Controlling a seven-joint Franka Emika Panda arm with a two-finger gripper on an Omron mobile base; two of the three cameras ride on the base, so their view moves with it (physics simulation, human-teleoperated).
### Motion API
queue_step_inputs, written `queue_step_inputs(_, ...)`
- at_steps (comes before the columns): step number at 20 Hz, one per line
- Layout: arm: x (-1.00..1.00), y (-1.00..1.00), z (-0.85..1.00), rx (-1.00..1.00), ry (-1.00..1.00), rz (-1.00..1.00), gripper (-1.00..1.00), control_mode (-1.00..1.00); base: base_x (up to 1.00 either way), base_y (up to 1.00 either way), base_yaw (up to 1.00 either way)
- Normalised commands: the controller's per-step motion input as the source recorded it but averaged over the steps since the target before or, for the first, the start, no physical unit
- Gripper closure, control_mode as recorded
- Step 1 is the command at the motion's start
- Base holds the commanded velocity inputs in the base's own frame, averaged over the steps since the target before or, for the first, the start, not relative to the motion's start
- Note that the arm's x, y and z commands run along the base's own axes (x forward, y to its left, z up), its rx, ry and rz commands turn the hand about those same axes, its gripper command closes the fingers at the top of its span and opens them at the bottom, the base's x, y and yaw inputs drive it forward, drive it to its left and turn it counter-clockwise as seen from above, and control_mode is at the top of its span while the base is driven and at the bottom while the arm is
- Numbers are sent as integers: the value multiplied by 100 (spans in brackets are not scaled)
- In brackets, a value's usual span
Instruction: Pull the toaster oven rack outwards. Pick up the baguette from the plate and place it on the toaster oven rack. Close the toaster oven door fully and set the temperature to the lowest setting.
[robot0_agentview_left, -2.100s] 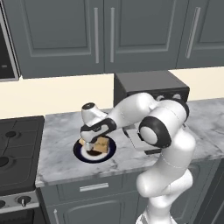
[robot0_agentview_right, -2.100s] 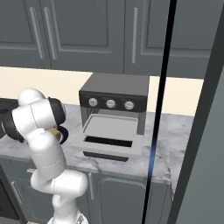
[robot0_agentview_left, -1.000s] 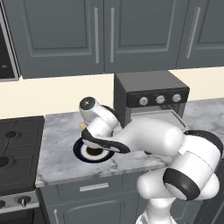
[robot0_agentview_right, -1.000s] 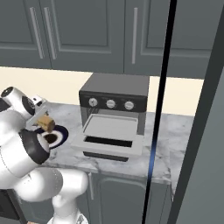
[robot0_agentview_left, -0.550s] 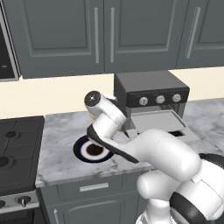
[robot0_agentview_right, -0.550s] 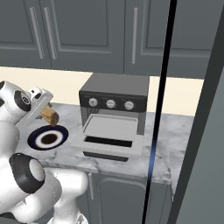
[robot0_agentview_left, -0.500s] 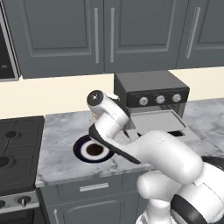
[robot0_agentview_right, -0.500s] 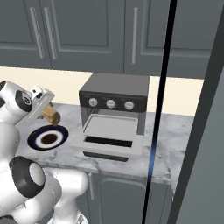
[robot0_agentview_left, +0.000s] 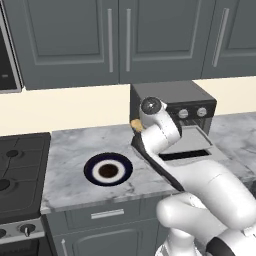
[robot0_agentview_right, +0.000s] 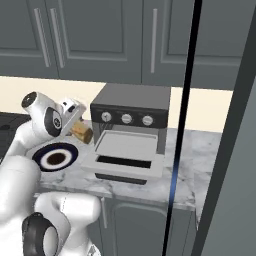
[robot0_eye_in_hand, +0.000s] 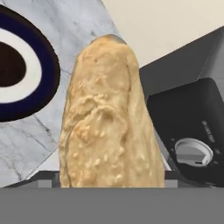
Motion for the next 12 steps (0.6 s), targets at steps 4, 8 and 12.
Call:
queue_step_inputs(4, 0, -69, 9, 0, 1, 25, 100, -100, 0, 0, 0)
queue_step_inputs(8, 0, -73, 0, 0, 7, 24, 100, -100, 0, 0, 0)
queue_step_inputs(12, 23, -48, 0, 0, 18, 19, 100, -100, 0, 0, 0)
